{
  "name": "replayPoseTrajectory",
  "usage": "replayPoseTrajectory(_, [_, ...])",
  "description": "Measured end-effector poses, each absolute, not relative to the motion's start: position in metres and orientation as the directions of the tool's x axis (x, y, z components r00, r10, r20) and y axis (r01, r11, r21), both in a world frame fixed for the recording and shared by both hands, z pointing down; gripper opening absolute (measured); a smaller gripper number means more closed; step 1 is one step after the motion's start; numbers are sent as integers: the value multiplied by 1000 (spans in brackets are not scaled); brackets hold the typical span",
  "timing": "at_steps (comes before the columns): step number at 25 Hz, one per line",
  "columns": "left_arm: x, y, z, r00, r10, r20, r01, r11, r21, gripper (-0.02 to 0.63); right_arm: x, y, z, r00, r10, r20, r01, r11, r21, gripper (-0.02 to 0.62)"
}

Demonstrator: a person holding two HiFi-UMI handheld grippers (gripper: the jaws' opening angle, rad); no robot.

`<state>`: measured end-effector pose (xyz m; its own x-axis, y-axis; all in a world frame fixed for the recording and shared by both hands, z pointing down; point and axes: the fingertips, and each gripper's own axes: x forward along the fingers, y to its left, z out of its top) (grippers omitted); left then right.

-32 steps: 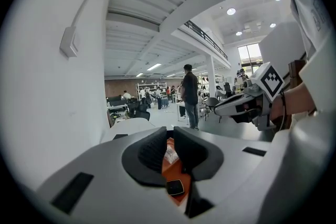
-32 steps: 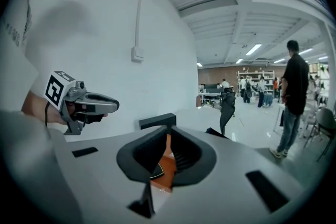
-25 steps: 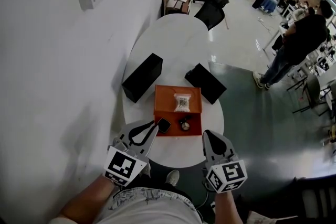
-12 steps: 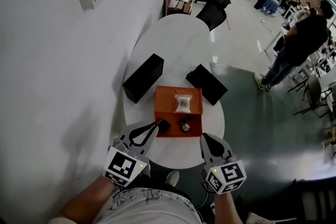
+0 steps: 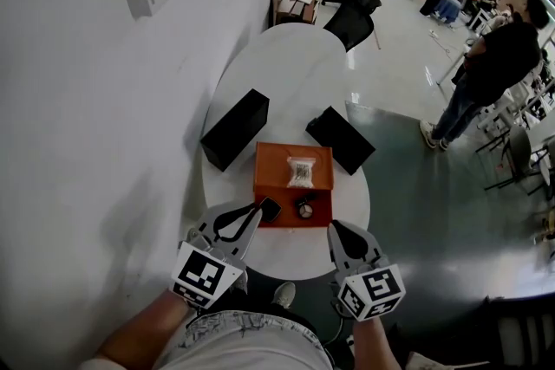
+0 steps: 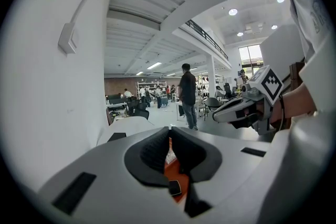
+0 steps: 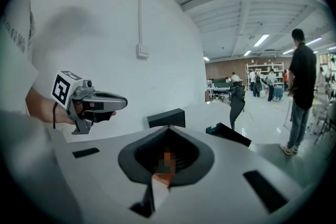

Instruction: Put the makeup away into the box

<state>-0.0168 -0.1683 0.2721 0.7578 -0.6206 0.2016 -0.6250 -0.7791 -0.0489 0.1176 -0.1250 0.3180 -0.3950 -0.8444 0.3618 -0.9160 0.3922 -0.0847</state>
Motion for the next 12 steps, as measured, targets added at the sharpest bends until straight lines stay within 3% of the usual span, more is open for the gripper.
replayPoseTrajectory(12, [-7, -170, 279, 748, -627, 218, -634, -772, -46, 34, 127, -127, 323, -409, -836, 366, -910, 405, -93, 6])
